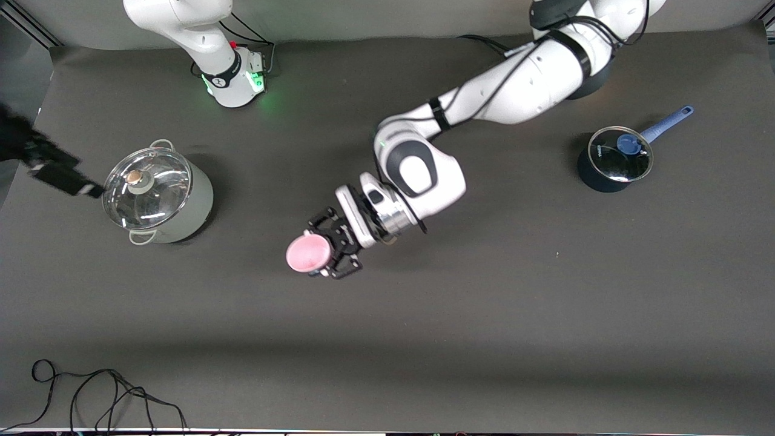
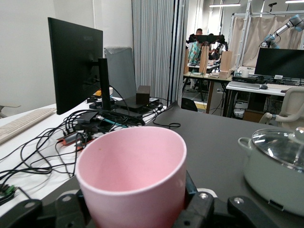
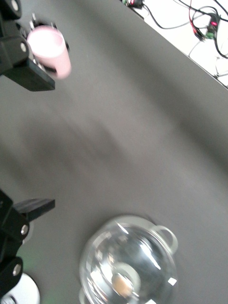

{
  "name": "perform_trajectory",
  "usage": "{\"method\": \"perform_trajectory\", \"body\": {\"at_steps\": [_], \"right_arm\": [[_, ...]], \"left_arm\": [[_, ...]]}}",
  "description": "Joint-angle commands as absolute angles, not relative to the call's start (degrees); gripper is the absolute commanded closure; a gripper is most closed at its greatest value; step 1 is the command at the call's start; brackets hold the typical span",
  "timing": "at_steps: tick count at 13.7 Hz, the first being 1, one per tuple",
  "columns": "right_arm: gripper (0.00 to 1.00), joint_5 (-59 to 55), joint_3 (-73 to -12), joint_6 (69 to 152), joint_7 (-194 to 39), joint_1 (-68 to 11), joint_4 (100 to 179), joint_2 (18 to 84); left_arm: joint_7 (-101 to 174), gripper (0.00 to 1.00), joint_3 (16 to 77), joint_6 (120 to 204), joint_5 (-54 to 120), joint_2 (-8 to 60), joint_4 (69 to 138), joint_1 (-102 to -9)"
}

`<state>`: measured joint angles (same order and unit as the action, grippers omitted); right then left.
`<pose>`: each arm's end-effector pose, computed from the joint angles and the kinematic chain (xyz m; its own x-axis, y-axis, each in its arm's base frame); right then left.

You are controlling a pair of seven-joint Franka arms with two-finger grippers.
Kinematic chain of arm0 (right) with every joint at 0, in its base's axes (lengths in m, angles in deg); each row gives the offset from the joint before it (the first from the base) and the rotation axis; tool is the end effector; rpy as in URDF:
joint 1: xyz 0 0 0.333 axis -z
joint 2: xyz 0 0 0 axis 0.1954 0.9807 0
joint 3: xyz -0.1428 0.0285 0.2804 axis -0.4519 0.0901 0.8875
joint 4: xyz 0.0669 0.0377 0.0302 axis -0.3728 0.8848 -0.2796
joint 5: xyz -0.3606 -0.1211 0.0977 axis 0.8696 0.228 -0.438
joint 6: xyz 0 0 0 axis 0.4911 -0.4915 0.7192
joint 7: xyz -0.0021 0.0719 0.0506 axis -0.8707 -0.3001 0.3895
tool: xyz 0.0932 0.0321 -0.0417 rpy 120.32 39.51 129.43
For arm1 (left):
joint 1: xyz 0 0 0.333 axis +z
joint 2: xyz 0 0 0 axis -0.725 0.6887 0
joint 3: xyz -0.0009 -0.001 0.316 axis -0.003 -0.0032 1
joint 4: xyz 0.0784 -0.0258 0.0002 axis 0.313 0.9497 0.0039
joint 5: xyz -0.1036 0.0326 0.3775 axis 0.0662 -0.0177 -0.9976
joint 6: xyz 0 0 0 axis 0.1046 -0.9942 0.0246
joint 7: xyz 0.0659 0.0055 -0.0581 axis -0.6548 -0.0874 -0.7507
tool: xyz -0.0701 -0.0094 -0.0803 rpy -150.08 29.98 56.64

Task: Transfer pink cup from left to right arm
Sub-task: 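Carry the pink cup with the left gripper toward the table middle, then hold the cup with the left gripper while the right gripper approaches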

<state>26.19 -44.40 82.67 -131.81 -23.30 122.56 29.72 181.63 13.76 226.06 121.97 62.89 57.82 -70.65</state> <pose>0.5590 0.0675 0.6644 0.7228 -0.6869 -0.0750 -0.6897 -0.7105 -0.1396 0.5638 -0.5636 0.3305 0.1422 -0.1485 0.9786 -0.8860 -0.4599 0.0590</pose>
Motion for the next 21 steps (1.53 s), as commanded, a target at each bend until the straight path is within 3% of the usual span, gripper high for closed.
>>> {"method": "perform_trajectory", "body": {"at_steps": [1, 10, 16, 21], "right_arm": [[0.0, 24.6, -44.9, 81.7, -140.2, -27.3, 117.3, 33.5], [0.0, 25.3, -44.9, 81.9, -152.9, -37.5, 116.2, 38.2], [0.0, 25.1, -44.9, 83.3, -153.2, -37.8, 113.4, 46.2], [0.0, 25.3, -44.9, 86.3, -153.2, -38.6, 113.0, 49.0]], "left_arm": [[177.9, 1.0, 15.5, 229.3, 122.6, 62.9, 51.6, -76.4], [177.5, 1.0, 15.4, 229.6, 122.6, 62.1, 51.2, -77.9], [177.5, 1.0, 15.3, 229.6, 122.6, 61.9, 51.2, -77.9], [177.5, 1.0, 15.4, 229.6, 122.5, 61.9, 51.2, -77.9]]}}
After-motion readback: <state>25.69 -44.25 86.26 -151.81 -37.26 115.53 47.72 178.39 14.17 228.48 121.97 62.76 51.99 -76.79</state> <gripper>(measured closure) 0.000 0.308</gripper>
